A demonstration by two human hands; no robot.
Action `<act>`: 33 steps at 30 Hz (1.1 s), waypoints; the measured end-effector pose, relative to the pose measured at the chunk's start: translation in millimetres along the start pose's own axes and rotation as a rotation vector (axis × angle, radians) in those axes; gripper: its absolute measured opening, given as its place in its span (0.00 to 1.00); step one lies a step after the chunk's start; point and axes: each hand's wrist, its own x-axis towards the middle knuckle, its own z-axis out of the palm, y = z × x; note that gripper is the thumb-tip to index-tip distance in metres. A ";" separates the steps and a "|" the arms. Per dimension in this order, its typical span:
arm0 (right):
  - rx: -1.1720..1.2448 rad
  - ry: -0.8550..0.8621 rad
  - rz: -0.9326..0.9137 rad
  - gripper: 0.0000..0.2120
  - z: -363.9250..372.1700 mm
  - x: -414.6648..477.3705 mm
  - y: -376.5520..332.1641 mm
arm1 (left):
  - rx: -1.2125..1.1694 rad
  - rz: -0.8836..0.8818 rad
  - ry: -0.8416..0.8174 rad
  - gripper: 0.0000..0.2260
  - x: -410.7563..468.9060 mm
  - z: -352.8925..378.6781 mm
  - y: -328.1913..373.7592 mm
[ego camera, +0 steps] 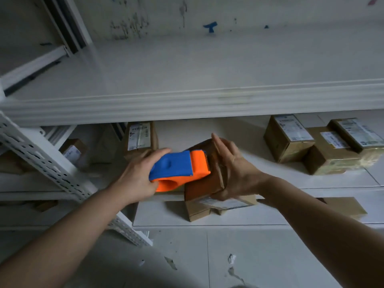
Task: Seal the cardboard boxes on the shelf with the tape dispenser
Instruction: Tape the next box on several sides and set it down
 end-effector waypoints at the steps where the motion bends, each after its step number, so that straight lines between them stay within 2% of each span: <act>1: 0.093 0.032 0.011 0.69 -1.2 -4.4 4.2 | 0.035 0.007 0.019 0.37 2.6 -7.0 10.7; 4: 0.262 0.041 0.073 0.68 -4.4 -18.1 23.7 | 0.193 0.019 -0.017 0.39 12.7 -14.7 51.6; 6: 0.380 -0.052 0.157 0.70 -8.1 -28.1 38.4 | 0.266 0.014 -0.056 0.39 20.9 -11.6 77.8; 9: 0.722 -0.148 0.292 0.74 -9.8 -36.0 44.2 | 0.319 0.035 -0.072 0.38 30.1 -8.6 104.6; 11: 0.830 -0.090 0.307 0.69 -6.6 -36.9 47.5 | 0.346 0.059 -0.066 0.38 35.2 -6.1 114.0; 14: 0.986 0.014 0.350 0.56 -4.8 -40.4 54.9 | 0.324 0.053 -0.042 0.38 41.5 -3.5 119.2; 17: 1.136 0.084 0.432 0.51 -4.4 -42.8 62.9 | 0.297 0.042 -0.034 0.39 45.3 0.0 119.5; 22: 1.171 0.173 0.414 0.41 -5.9 -34.8 53.2 | 0.276 0.043 0.014 0.38 49.2 3.3 116.1; 26: 1.118 0.159 0.409 0.42 -9.1 -33.5 52.6 | 0.265 0.086 0.021 0.39 45.1 3.3 102.7; 33: 1.034 0.068 0.444 0.36 -19.5 -30.1 53.1 | 0.183 -0.022 0.114 0.37 9.5 -24.3 34.0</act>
